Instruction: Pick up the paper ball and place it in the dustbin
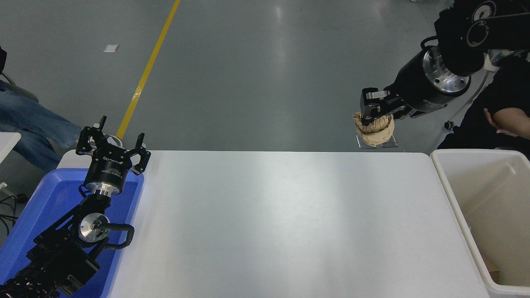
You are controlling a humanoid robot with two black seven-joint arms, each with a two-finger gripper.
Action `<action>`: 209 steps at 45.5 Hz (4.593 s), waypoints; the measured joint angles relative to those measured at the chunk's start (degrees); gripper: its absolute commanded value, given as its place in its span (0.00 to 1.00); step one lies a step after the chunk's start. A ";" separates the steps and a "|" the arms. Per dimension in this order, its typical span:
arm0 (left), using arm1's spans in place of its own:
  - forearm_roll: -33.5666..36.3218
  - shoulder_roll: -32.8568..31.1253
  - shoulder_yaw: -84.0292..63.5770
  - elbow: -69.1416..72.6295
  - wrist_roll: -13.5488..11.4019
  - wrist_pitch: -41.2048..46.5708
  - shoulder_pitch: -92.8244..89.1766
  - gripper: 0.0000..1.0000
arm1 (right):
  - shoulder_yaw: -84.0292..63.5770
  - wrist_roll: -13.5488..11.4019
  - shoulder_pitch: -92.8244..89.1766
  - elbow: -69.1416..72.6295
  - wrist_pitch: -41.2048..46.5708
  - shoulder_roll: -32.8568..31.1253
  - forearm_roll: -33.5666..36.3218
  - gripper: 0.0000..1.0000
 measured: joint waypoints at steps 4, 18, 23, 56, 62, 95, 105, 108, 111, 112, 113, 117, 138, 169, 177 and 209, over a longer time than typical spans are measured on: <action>0.01 0.00 -0.01 0.00 0.00 -0.01 0.00 0.98 | -0.59 -0.02 -1.52 -1.77 -0.16 -0.28 -0.18 0.00; 0.00 0.00 -0.02 0.00 0.00 -0.03 0.00 0.98 | -5.05 -0.07 -11.94 -13.91 -3.07 -0.78 -0.29 0.00; 0.01 0.00 -0.01 0.00 0.00 -0.04 0.00 0.98 | -6.67 -0.09 -17.54 -20.13 -5.39 -0.79 0.05 0.00; 0.00 0.00 0.03 -0.01 0.00 -0.05 0.00 0.98 | -8.27 -2.66 -53.87 -53.83 -21.22 -2.79 11.69 0.00; 0.00 0.00 0.03 -0.01 -0.01 -0.07 0.00 0.98 | -6.76 -2.74 -61.05 -59.49 -23.60 -2.83 15.12 0.00; 0.02 0.00 -0.01 -0.02 0.00 -0.08 0.00 0.98 | 18.58 -2.55 -89.07 -74.98 -39.74 -1.82 19.24 0.00; 0.01 0.00 0.01 0.00 0.00 -0.08 0.00 0.98 | 23.83 -2.38 -93.14 -75.78 -43.17 -1.61 19.35 0.00; 0.00 0.00 0.01 0.00 0.00 -0.08 0.00 0.98 | 25.12 -2.32 -94.08 -75.89 -43.69 -1.58 19.36 0.00; 0.01 0.00 0.01 0.00 0.00 -0.08 0.00 0.98 | 26.09 -2.28 -94.84 -75.96 -44.16 -1.55 19.36 0.00; 0.01 0.00 0.01 0.00 0.00 -0.08 0.00 0.98 | 26.31 -2.27 -95.03 -76.00 -44.26 -1.53 19.36 0.00; 0.00 0.00 0.01 0.00 0.00 -0.08 0.00 0.98 | 26.51 -2.27 -95.20 -76.02 -44.33 -1.52 19.37 0.00; 0.01 0.00 0.01 0.00 0.00 -0.08 0.00 0.98 | 27.26 -2.23 -95.83 -76.09 -44.59 -1.38 19.36 0.00; 0.01 0.00 -0.05 -0.01 0.00 -0.08 0.00 0.98 | 28.56 -2.26 -96.86 -76.19 -46.10 -0.61 19.33 0.97; 0.01 0.00 0.06 -0.04 0.01 -0.07 -0.06 0.98 | 18.84 -2.28 -79.78 -67.69 -47.46 -3.19 18.44 1.00; 0.01 0.00 0.10 -0.07 0.10 -0.08 -0.08 0.98 | 8.19 -2.29 -64.96 -56.57 -46.61 -3.43 18.29 1.00; 0.00 0.00 0.11 -0.01 0.09 -0.08 -0.08 0.98 | -2.91 -2.72 -27.07 -25.32 -20.31 -0.09 14.92 1.00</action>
